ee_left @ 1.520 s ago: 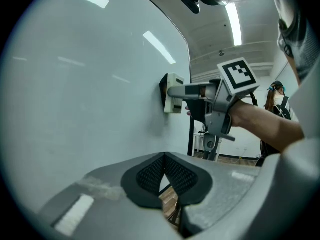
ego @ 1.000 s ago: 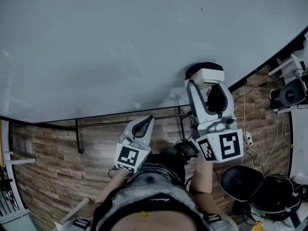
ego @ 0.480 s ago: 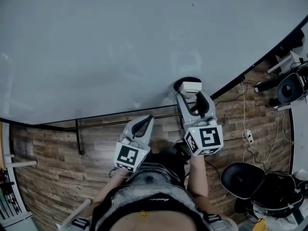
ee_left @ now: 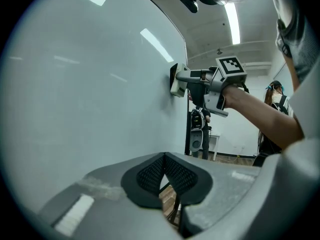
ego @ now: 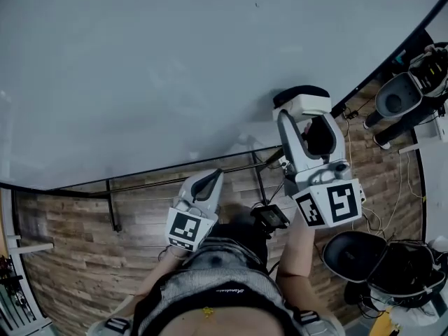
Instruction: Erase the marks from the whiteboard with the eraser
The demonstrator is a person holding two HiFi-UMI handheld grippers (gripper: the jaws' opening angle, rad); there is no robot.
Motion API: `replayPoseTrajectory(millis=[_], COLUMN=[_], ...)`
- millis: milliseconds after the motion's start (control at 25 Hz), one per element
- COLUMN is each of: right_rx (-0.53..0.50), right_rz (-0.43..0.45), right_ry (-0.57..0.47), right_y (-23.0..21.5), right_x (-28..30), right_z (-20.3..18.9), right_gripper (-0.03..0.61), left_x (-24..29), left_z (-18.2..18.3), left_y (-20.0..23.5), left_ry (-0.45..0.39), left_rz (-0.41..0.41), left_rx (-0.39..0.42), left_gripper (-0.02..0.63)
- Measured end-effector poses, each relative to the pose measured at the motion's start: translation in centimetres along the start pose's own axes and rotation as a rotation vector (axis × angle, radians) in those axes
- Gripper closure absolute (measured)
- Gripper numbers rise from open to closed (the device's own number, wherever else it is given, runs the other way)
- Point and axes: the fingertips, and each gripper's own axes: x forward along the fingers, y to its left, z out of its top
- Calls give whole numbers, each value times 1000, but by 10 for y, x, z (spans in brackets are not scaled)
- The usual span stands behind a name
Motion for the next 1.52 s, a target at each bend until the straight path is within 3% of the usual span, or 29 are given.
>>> replayPoseTrajectory(millis=[400,960,1160,1360,1520], right_rx=[77,240,203,126,74], right_rz=[25,13,15,-17,-19], right_ry=[7,176,196,86,76], right_y=[-8,-15,-19,-33,-50], right_x=[1,-11,-12,-9,4], right_z=[-21,-125,-113,-50,-24], right_gripper=[344,344,344,344,344], left_x=[-3,10,18,29,37], left_z=[-5,-4,-2,3,8], left_y=[13,6,0,-1,-3], left_ry=[-3,11,17,8,5], left_rz=[42,9,-4,-28,-36], left_rx=[-13,-1,-31,-14,-22], left_gripper=[611,611,611,611,611])
